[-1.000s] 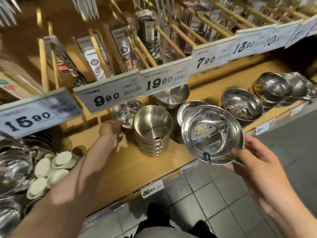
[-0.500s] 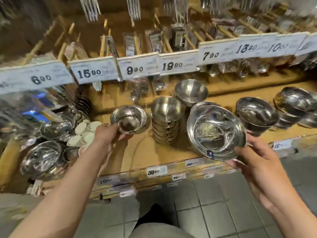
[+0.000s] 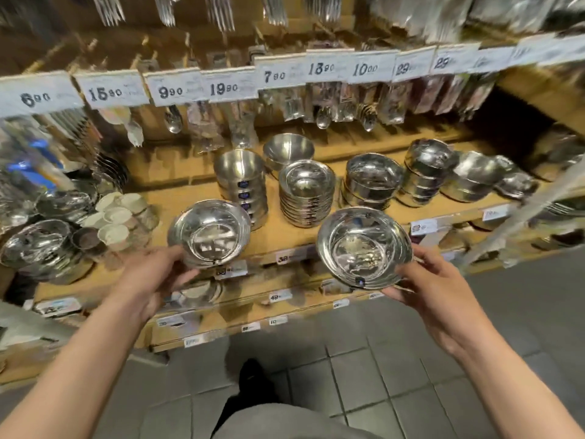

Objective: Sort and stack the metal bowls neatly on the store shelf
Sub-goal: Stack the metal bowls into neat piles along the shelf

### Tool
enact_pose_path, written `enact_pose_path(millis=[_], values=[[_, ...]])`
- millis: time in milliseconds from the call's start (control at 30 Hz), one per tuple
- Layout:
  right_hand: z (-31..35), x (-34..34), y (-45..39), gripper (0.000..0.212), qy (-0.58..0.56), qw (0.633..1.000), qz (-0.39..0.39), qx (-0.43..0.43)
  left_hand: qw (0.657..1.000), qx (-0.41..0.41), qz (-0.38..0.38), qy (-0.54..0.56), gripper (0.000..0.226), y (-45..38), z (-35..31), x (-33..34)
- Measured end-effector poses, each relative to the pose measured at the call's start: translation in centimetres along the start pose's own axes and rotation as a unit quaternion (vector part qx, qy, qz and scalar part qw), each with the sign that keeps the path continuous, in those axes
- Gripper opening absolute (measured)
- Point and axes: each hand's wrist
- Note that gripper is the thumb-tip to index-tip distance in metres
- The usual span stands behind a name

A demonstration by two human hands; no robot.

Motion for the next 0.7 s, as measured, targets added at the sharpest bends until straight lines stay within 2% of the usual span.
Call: enact_pose_path(millis=[200,400,533,700], values=[[-0.1,-3.8,2.1,0.034,0.019,1.0,0.008,0.01,0.994,-0.014,0.111,-0.018,0.009,7.3,0.8,6.2],[0.5,-4.4,3.2,0.029,0.017,1.0,-0.008,0.019,0.968,-0.007,0.235,-0.09,0.018,12.5,-0.3,12.2],[1.1,-4.5,3.3,0.042,-0.006,1.0,-0.009,0.02,0.956,0.01,0.264,-0.124,0.017,14.9,-0.3,15.2],[2.0,-4.8,3.2,0.023,-0.031,0.999,0.02,0.019,0.945,0.012,0.282,-0.168,0.02,15.6,-0.2,17.1]])
Point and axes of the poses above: each hand's wrist, its own y-axis away from the middle knuckle, its own x-axis out of the palm, z = x × y, and after that the axes turned 2 degrees about y, right-handed
